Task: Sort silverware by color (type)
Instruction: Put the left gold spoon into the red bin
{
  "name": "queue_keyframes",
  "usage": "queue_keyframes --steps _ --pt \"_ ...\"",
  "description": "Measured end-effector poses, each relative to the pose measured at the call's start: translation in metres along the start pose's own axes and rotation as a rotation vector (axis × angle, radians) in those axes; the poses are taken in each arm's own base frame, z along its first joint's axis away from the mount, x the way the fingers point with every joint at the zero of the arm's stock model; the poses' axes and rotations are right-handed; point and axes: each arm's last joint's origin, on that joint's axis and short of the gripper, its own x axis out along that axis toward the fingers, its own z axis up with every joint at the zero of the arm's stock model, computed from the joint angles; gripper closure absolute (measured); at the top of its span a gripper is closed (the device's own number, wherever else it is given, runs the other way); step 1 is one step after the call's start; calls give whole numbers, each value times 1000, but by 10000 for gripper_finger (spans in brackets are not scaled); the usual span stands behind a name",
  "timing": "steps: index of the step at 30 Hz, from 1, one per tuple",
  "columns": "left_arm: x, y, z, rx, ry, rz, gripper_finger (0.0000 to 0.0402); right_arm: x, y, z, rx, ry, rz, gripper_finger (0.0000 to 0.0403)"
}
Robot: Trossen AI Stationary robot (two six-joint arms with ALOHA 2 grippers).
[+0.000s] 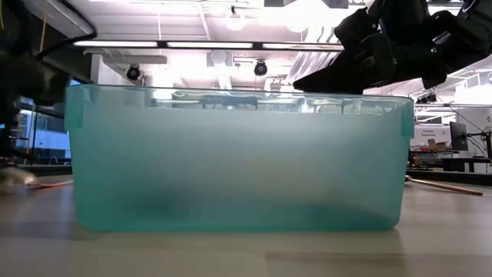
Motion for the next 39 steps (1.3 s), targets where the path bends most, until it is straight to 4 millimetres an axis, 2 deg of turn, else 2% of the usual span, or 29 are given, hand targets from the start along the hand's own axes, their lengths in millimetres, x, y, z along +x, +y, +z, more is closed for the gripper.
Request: queue_keyframes --steps 6,9,13,19,23,27,33,39 --pt "-21 -1 17 74 -58 -120 396 0 0 0 41 1 0 403" --pt "-35 1 34 111 -134 -174 396 0 0 -1 51 13 1 403" --pt "-52 7 71 180 -213 -225 397 0 0 -2 51 18 2 403" --pt "-68 23 142 335 -380 -250 398 0 0 0 50 6 0 403" --pt "-72 36 189 407 -474 -302 398 0 -1 0 51 5 -35 403" --pt "-72 53 228 447 -562 -333 398 0 -3 0 59 10 -89 403" --pt "-69 81 266 439 -653 -308 398 0 -4 -1 78 12 -123 403" --pt "-64 93 301 421 -718 -310 398 -1 -11 -1 85 15 -150 403"
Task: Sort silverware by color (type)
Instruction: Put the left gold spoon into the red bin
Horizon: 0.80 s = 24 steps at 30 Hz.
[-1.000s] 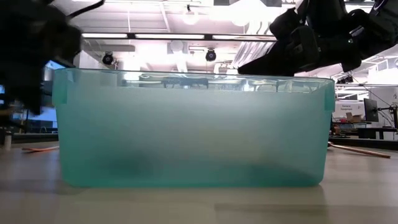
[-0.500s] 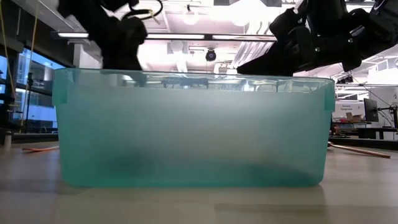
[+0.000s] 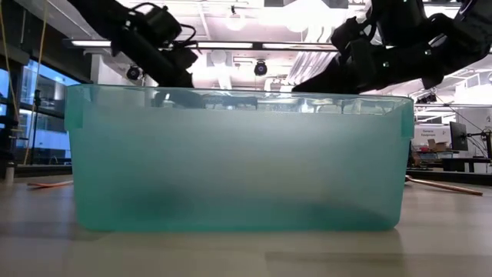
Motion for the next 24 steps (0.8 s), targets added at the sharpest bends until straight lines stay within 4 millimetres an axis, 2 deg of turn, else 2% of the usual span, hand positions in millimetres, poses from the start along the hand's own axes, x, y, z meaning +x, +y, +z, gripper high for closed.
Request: queue_keyframes --steps 8,17,24 --pt "38 23 28 90 -17 -4 398 1 -10 -1 -4 3 -41 403" --pt "89 61 61 207 36 25 398 1 -22 -2 -63 14 -85 403" --pt "118 69 88 330 20 -46 398 1 -30 -4 -60 29 -117 403"
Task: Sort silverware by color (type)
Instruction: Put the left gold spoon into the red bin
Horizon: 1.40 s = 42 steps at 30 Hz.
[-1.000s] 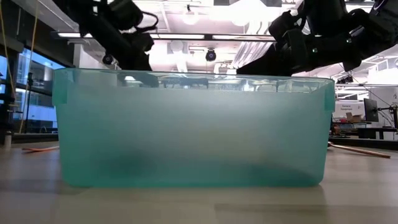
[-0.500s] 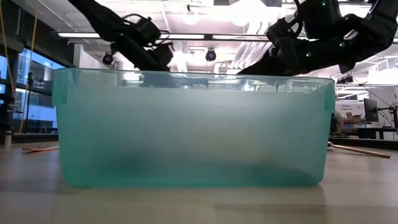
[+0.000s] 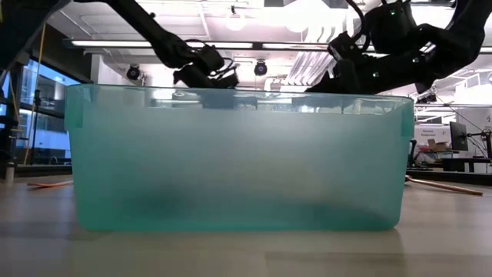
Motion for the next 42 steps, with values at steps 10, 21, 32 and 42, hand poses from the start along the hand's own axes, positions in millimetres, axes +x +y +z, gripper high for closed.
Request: queue_keyframes --steps 10,21,32,42 --pt "-5 7 35 107 -10 -5 398 0 -4 -1 9 5 -34 403" --pt "24 -12 27 197 3 -149 399 0 -4 1 11 -9 -40 403" --pt "53 -13 2 208 78 -182 399 0 -4 1 15 -9 -42 403" --pt "53 -13 1 198 90 -186 364 0 -5 1 15 -7 -59 403"
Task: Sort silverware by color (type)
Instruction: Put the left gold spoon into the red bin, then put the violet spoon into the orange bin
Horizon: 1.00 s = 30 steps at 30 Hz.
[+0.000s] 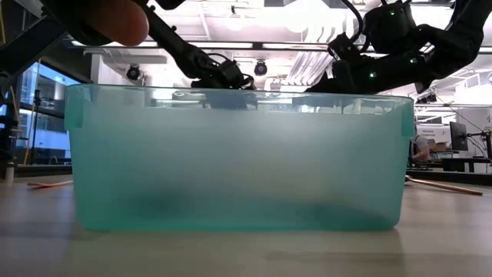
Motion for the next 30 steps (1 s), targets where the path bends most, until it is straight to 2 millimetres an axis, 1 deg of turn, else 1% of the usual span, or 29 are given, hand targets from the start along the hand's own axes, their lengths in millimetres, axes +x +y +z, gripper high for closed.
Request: queue_keyframes --steps 4,7,10,13,17,20,23,30 --pt "0 0 0 -4 1 0 345 0 0 0 22 0 0 403" --pt "-2 2 -1 -20 2 6 343 0 0 0 23 2 0 403" --pt "-5 5 -1 -44 -1 14 353 0 0 0 23 2 -1 403" --pt "-12 8 -2 -71 -17 26 371 0 0 0 26 3 -1 403" --pt "-21 9 -10 -116 -70 66 397 0 0 0 26 3 -1 403" --pt "-32 5 -16 -133 -143 109 398 0 0 0 25 3 -8 403" --pt "-43 -4 -22 -128 -212 143 397 0 -1 0 25 4 -19 403" --pt "-70 -37 -46 -131 -345 192 401 -2 -5 -3 95 52 -32 403"
